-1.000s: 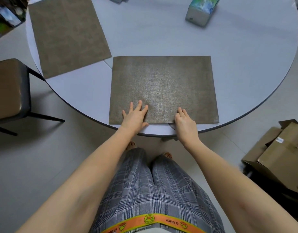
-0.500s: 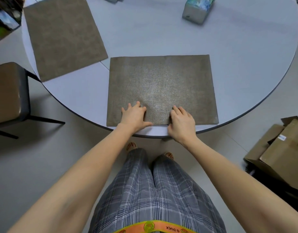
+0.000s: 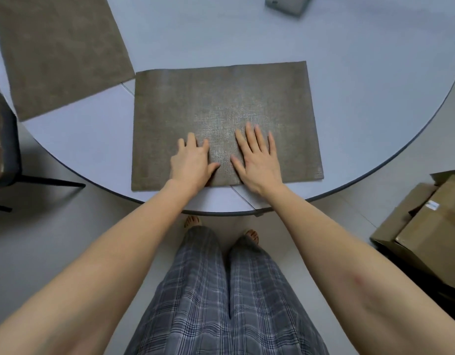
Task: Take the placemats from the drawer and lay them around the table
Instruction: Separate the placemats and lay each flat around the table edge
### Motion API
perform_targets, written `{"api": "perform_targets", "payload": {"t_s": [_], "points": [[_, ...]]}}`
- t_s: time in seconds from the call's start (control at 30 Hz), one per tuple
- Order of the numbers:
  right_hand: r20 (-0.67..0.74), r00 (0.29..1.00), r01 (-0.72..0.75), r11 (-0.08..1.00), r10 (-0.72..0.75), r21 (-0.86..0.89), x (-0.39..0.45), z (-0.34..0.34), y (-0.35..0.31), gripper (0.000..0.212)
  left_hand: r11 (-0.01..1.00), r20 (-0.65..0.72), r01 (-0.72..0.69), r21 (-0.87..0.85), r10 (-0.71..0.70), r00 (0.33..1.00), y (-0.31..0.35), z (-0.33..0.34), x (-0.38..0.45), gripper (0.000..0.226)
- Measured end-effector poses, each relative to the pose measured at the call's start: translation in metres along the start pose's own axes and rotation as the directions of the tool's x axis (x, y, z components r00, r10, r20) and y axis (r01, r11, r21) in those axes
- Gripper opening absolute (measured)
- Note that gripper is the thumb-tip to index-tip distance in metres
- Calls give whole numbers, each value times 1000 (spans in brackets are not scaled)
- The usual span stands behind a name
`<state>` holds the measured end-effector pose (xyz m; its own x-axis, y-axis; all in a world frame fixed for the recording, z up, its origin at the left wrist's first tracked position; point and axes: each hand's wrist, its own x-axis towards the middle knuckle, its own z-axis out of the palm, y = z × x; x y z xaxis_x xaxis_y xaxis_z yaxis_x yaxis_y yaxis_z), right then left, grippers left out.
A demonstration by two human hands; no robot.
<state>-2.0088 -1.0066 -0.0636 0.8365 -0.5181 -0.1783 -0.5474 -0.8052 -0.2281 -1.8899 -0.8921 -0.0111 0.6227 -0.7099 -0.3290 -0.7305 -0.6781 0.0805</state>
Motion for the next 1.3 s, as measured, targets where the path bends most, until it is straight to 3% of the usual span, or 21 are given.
{"api": "perform_targets", "payload": {"t_s": [0.1,0.2,0.53,0.7,0.9,1.03,1.2,1.3], "points": [[-10,1000,11,999,-12,-44,-11,9,7,67,999,-43,-16,34,17,999,9,13,2,70],[-7,1000,-9,1000,8,-22,-19,12,5,66,999,18,48,-26,-47,999,15,31,0,81],[-29,999,-38,999,38,-18,-28,9,-2,61,993,41,66,-101,-62,997,13,50,-11,73],[-24,999,45,998,-46,-48,-20,7,17,61,990,34,69,-122,-66,997,12,54,-7,68],[-51,973,-227,974,225,-23,-71,-2,77,60,993,42,72,-92,-68,997,17,47,-6,67],[-97,886,-454,891,453,18,-68,-15,73,60,997,-105,46,-55,-51,993,21,22,3,40],[-152,982,-100,989,116,108,28,-36,38,59,994,-249,-79,-71,59,967,19,-4,60,35],[-93,994,-45,995,53,86,88,-37,31,58,988,-230,-86,-129,54,972,25,-4,99,53]]}}
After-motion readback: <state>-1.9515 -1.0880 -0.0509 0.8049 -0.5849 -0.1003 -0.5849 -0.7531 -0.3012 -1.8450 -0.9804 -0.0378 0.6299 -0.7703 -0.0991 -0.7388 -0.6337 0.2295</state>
